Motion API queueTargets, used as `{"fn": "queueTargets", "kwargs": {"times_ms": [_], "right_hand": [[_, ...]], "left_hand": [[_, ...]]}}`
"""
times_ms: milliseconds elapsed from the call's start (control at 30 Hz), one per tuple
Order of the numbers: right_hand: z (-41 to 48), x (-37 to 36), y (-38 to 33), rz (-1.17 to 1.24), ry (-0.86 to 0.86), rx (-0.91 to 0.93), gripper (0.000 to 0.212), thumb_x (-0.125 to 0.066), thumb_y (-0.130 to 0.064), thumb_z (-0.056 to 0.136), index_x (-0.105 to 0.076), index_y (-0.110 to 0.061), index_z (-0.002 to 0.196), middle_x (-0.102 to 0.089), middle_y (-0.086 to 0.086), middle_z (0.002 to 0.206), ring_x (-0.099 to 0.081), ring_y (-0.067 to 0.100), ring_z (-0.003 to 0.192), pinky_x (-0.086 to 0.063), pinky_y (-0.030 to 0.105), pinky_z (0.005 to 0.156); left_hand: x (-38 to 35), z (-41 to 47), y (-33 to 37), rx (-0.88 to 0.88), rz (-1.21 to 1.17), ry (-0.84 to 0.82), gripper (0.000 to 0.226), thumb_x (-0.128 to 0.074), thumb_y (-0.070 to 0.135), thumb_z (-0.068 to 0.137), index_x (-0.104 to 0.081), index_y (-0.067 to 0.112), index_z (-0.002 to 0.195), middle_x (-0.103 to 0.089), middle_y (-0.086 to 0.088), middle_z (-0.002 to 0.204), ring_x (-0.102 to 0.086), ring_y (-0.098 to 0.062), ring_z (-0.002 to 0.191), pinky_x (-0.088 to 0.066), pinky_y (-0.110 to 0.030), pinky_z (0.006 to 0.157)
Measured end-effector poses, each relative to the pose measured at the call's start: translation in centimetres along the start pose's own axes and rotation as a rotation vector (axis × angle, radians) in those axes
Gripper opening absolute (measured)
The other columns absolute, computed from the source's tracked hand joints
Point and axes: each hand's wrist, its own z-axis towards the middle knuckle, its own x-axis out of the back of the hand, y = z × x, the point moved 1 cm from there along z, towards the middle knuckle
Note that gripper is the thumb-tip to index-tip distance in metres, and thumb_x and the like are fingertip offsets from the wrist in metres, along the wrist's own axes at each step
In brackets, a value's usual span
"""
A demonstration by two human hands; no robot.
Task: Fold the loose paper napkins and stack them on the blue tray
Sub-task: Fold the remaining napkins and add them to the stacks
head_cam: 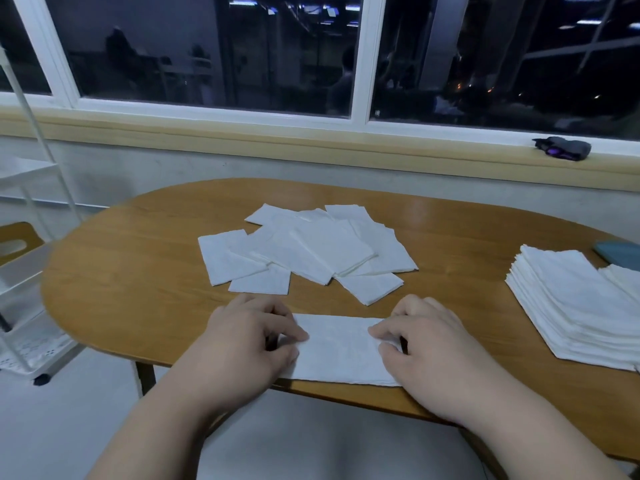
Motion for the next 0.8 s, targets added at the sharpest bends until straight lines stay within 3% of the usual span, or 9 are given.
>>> {"fn": "queueTargets", "kwargs": {"times_ms": [133,267,367,567,800], "right_hand": [[2.9,0.9,-1.4,0.033,-0.035,0.01,0.02,-0.052,-0.035,0.093,-0.071,-0.039,0.098,-0.051,-0.018,0.097,-0.044,0.0,0.103,-0.042,0.022,0.087],[6.7,1.3,-3.5,0.029,-0.014,0.064,0.016,-0.054,-0.033,0.095,-0.068,-0.039,0.101,-0.052,-0.017,0.101,-0.046,0.001,0.097,-0.032,0.012,0.069],[9.6,0.7,-5.4,0.013,-0.049,0.138,0.019,-0.056,-0.033,0.094,-0.067,-0.039,0.108,-0.053,-0.017,0.103,-0.048,0.002,0.098,-0.037,0.018,0.076],[13.9,-1.1,-6.5,-0.026,-0.047,0.152,0.022,-0.056,-0.029,0.092,-0.068,-0.035,0.109,-0.056,-0.015,0.108,-0.047,0.008,0.105,-0.043,0.029,0.088],[14.0,-2.2,-3.5,-0.012,0.018,0.085,0.015,-0.06,-0.027,0.09,-0.071,-0.032,0.098,-0.058,-0.018,0.101,-0.049,0.006,0.106,-0.038,0.024,0.082]], "left_hand": [[0.8,-0.2,-1.0,0.032,-0.007,0.004,0.019,-0.064,0.034,0.089,-0.069,0.052,0.089,-0.051,0.037,0.108,-0.033,0.012,0.113,-0.032,-0.027,0.1],[1.3,-0.2,-1.7,0.04,-0.011,0.01,0.018,-0.063,0.033,0.089,-0.07,0.049,0.091,-0.051,0.037,0.105,-0.033,0.012,0.111,-0.034,-0.027,0.1],[1.6,-0.3,-2.2,0.043,-0.038,0.021,0.016,-0.064,0.033,0.089,-0.073,0.046,0.091,-0.053,0.036,0.107,-0.036,0.008,0.11,-0.035,-0.028,0.099],[2.4,-0.2,-3.5,0.097,-0.064,0.209,0.016,-0.058,0.036,0.092,-0.072,0.041,0.09,-0.06,0.03,0.099,-0.04,0.007,0.109,-0.039,-0.025,0.096],[2.1,0.6,-4.0,0.122,-0.065,0.248,0.017,-0.055,0.036,0.092,-0.071,0.04,0.09,-0.06,0.028,0.097,-0.042,0.005,0.104,-0.039,-0.024,0.092]]}}
